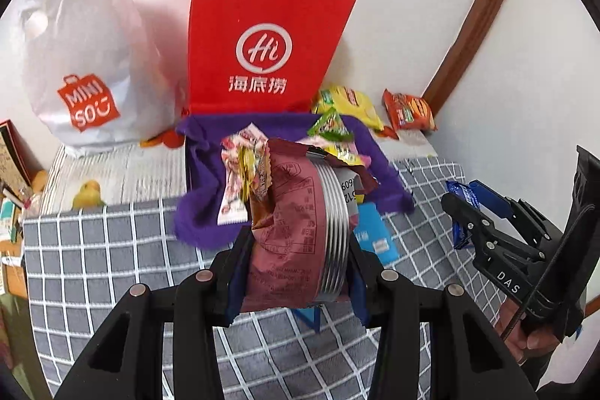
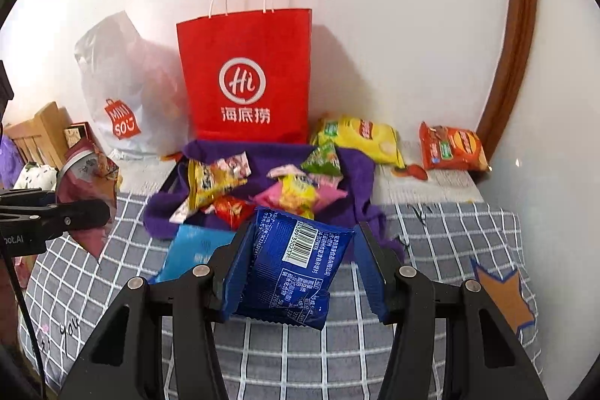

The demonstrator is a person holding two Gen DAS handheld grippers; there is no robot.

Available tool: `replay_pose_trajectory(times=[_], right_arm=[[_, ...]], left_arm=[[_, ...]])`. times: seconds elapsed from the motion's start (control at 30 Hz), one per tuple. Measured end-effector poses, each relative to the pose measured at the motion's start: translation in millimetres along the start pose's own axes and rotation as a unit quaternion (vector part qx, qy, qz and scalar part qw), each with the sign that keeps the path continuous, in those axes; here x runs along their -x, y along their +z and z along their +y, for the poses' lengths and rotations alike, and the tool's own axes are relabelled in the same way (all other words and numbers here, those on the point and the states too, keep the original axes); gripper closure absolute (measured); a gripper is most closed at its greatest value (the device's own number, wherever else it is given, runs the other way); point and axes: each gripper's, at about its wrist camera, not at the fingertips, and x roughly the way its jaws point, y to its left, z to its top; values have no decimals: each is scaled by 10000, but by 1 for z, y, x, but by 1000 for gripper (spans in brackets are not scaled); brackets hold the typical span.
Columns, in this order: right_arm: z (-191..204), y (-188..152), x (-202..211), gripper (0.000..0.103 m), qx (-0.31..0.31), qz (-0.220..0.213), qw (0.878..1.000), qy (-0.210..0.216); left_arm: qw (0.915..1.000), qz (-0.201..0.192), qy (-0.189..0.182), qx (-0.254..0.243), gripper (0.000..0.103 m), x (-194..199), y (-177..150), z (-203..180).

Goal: Organize snacks
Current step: 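Carry the pink cylindrical snack and blue packet over the purple towel with both tools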

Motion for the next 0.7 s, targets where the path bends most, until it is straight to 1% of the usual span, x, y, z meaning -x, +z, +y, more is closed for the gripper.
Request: replay_pose_trajectory(times=[0.23,0.37,0.57,0.7], right_arm=[[4,24,-21,50,58,-46,9999,91],[4,38,-35,50,78,-82,9999,90],[-3,59,-67,50,36,-69,10000,6],[-7,74,-90,50,-16,-48,10000,44]], left_arm=[[10000,-8,-49,65,61,-15,26,8],[10000,-14,25,40,61,-26,43,11],[10000,28,46,57,61,-51,69,21],[10000,59,33,26,61,-65,85,24]])
